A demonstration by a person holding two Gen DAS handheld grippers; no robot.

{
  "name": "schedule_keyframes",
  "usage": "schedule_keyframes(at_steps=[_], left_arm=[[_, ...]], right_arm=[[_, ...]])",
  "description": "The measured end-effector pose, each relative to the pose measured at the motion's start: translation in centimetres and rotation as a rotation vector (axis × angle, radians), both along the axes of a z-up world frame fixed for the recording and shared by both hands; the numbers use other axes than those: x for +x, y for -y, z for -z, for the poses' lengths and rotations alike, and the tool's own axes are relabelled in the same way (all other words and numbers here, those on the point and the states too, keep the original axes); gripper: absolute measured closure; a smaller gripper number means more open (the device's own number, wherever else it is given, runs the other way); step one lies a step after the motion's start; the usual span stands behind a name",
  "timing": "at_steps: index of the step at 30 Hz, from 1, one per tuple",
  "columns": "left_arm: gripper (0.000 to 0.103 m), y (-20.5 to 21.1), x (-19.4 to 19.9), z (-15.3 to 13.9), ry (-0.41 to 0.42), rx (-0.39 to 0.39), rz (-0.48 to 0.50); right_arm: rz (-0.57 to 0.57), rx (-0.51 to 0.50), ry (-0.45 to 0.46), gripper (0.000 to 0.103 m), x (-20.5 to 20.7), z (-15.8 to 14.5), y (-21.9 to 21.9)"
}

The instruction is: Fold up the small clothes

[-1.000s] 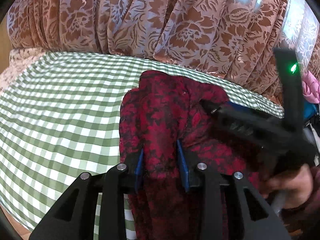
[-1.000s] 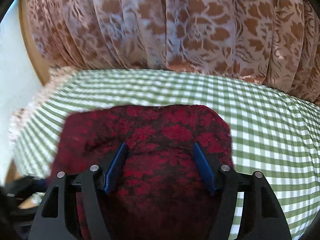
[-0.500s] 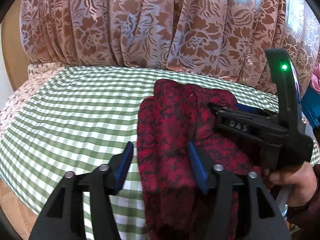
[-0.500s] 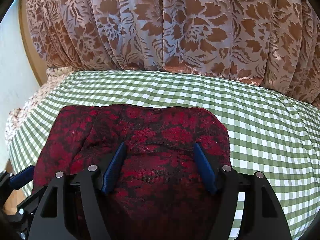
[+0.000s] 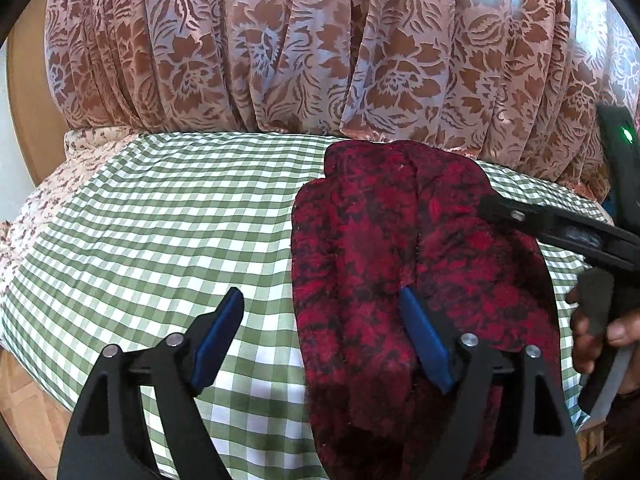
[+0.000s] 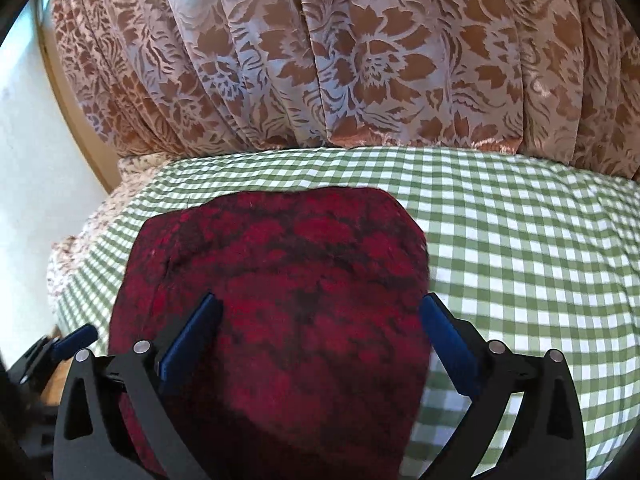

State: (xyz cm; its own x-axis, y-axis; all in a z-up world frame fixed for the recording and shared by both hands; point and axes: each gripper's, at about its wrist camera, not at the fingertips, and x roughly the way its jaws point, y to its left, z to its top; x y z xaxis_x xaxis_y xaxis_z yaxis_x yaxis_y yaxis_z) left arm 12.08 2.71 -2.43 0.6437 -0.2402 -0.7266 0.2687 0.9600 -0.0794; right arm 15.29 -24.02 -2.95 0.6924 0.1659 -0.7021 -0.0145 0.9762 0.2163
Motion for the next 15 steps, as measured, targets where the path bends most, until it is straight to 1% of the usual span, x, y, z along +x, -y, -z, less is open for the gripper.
schedule_keyframes(at_steps=[1,4,6,9,10,12,15], left_arm=[[0.019,-0.1,0.1,0.1,-0.004,-0.006,-0.001],[0.017,-0.4,0.2,0.3,-0.018,-0.027,-0.007],[0.015,-0.6,0.3,0.5,-0.027,-0.046,-0.007],[0.014,-1.0,0.5,0.7,-0.042,-0.088,0.004],[0.013,-1.0,0.5,0.9,-0.048,-0.100,0.008],[0.013,-1.1,0.7,1.0,-0.051,-0.115,0.014],[0.012,-1.3,1.0,1.3,-0.063,-0.147,0.028]], right_arm=[[-0.004,0.016,-0.003,0.004,-0.3,0.1,0.5],[-0.039,0.128,-0.036,0.004,-1.4,0.7,2.5],[-0.056,0.211,-0.076,0.003,-2.1,1.7,4.0],[-0.067,0.304,-0.123,0.003,-2.7,3.1,5.5],[-0.078,0.364,-0.146,0.003,-3.0,3.9,6.2],[-0.095,0.445,-0.183,0.003,-3.1,5.0,6.7],[-0.110,0.536,-0.207,0.003,-3.0,6.2,7.1]])
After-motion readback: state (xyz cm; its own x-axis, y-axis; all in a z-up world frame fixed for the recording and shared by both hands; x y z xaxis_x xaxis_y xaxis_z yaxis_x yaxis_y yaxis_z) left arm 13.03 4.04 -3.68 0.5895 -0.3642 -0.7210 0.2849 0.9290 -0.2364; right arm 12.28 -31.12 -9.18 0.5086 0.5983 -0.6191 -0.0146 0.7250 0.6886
